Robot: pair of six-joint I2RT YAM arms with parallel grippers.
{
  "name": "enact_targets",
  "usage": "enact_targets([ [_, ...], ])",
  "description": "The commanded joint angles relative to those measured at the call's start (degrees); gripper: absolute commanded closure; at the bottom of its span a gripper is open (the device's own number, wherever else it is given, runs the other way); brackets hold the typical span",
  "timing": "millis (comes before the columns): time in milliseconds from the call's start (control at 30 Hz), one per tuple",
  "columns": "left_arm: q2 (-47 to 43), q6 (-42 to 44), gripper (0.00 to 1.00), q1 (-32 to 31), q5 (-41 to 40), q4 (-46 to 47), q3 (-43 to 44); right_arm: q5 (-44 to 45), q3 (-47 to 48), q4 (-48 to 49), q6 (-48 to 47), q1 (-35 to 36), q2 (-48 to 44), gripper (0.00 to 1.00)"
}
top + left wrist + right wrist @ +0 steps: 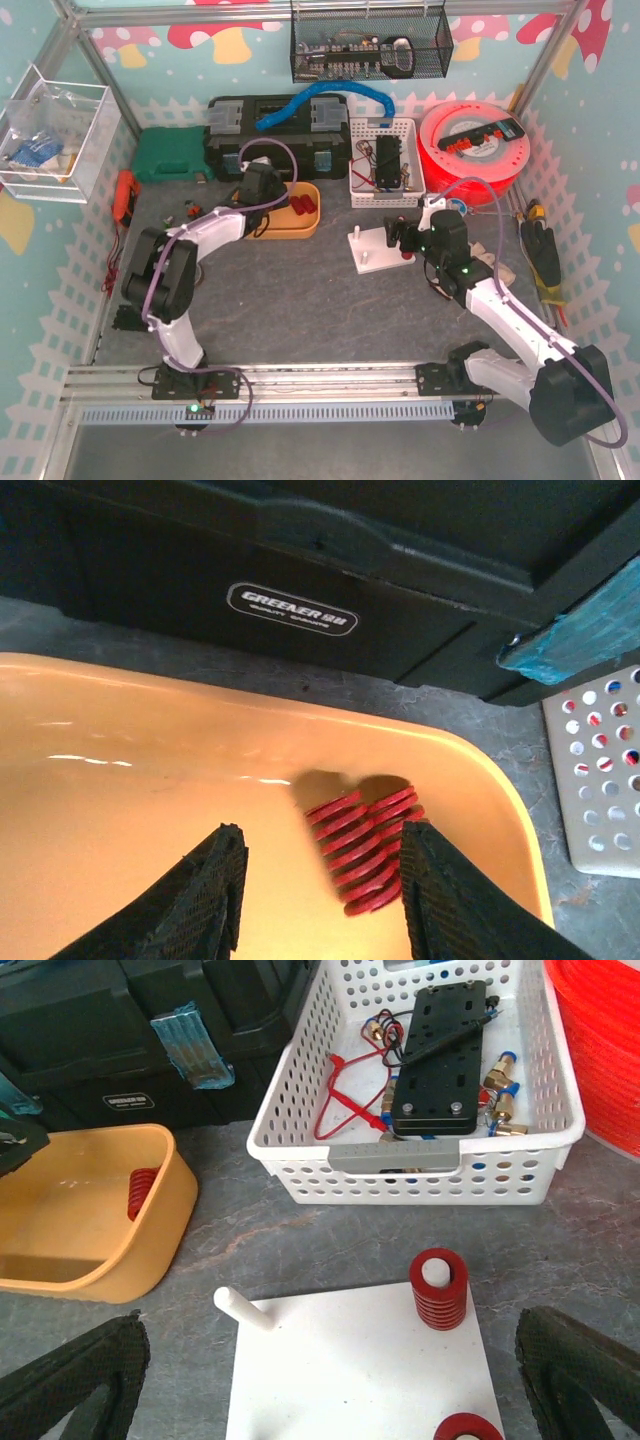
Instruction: Install the large spring
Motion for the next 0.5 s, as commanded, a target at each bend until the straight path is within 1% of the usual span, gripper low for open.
enact_targets([
  [0, 5.65, -1.57, 0.54, -0.23, 2.06, -0.73, 4.34, 2.57, -1.86, 3.88, -0.22, 0.23, -0.94, 0.01],
  [233, 12.46, -2.88, 0.53, -0.96, 3.87, -0.68, 8.38, 3.34, -3.67, 6.22, -0.26, 0.23, -0.75, 0.01],
  [333, 14.66, -2.37, 0.54, -1.56, 5.25, -0.72, 9.92, 2.96, -3.50, 6.19, -0.33, 0.23, -0.23, 0.01],
  [467, 15.74, -2.72, 0.57, -1.90, 5.16, -0.73, 10.83, 3.29, -3.50, 6.20, -0.31, 0.23, 0.27, 0.01],
])
